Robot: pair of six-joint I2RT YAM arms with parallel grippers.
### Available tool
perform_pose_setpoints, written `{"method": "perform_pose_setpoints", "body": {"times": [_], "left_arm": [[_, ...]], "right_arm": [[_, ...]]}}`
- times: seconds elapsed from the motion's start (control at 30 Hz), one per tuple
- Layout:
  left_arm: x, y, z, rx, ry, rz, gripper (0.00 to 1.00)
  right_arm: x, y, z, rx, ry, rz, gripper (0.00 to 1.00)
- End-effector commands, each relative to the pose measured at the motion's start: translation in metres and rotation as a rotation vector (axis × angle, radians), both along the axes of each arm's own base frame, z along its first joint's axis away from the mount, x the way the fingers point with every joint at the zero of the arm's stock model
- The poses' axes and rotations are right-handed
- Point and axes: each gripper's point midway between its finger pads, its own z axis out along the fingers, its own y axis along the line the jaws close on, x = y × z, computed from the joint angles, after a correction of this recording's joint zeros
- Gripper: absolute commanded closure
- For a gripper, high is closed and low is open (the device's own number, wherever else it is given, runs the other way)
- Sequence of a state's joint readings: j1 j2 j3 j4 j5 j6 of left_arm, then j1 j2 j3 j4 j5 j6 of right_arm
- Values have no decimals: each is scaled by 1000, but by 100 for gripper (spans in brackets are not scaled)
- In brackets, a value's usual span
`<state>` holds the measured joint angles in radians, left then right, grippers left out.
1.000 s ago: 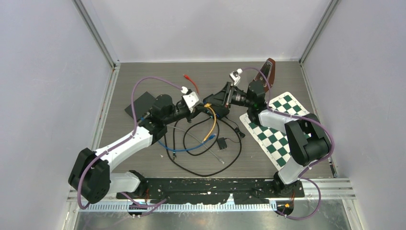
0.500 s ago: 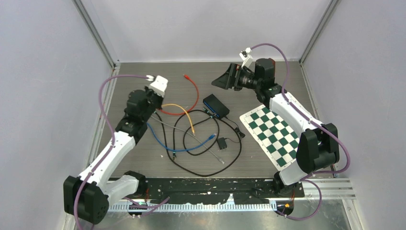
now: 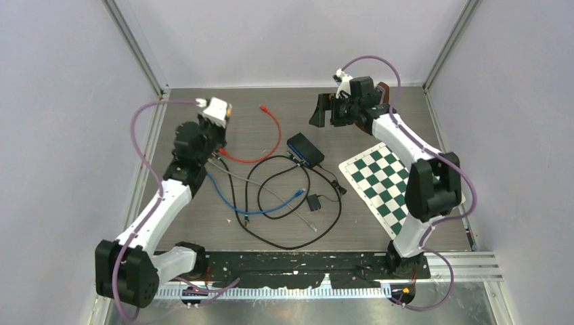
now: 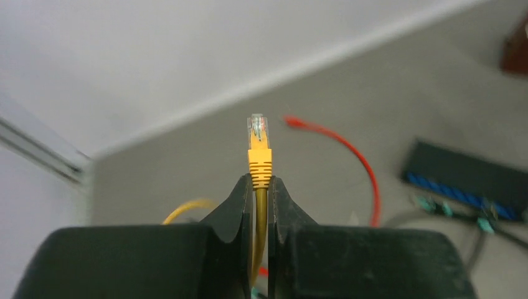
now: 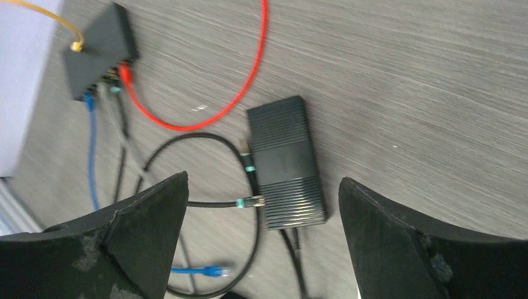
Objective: Insert the plug into the switch port
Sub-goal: Insert the connector into the switch port.
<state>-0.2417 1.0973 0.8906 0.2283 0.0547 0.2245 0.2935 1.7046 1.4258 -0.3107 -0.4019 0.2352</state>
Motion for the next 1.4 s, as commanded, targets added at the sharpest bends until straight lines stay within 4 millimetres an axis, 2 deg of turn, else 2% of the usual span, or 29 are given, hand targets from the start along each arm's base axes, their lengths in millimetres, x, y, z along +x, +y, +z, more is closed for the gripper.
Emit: {"method": "perform_pose_setpoints", "body": {"times": [0.0, 0.03, 0.07, 0.1, 0.17, 0.33, 0.47, 0.57, 0.63, 0.77, 0.8, 0.83, 0.93, 1.07, 1.2, 1.37], "left_arm": [[-16, -44, -95, -108, 181, -119, 100], [-19, -50, -112, -86, 213, -121, 100], [-21, -55, -127, -80, 250, -127, 100], [-22, -61, -140, -89, 289, -140, 100], [-28, -76, -158, -116, 349, -184, 100], [-43, -107, -175, -103, 355, -266, 100], [-45, -129, -195, -104, 397, -305, 100], [-43, -137, -209, -106, 426, -303, 100], [-40, -142, -215, -120, 439, -307, 100], [-37, -153, -230, -125, 491, -325, 100], [-38, -156, -234, -119, 497, -334, 100], [-40, -159, -238, -108, 501, -346, 100], [-45, -162, -245, -110, 486, -363, 100], [-43, -171, -245, -123, 475, -390, 100], [-41, -178, -245, -101, 447, -396, 100], [-36, -187, -242, -101, 429, -413, 100]], "right_arm": [[15, -10, -41, -131, 50, 30, 1], [16, -10, -55, -149, 77, 41, 0], [19, -9, -56, -150, 78, 48, 2], [22, -8, -66, -163, 101, 57, 4], [27, -6, -82, -188, 122, 84, 6], [23, 13, -104, -214, 147, 228, 8], [25, 25, -116, -235, 150, 302, 10], [25, 33, -125, -234, 168, 335, 11], [18, 45, -124, -192, 167, 392, 11], [18, 60, -127, -176, 156, 448, 14], [15, 61, -134, -182, 177, 466, 15], [18, 66, -129, -175, 162, 480, 15], [16, 70, -135, -182, 193, 506, 18], [6, 76, -139, -143, 211, 561, 23], [-2, 79, -140, -106, 222, 599, 29], [-6, 80, -138, -94, 224, 614, 30]]}}
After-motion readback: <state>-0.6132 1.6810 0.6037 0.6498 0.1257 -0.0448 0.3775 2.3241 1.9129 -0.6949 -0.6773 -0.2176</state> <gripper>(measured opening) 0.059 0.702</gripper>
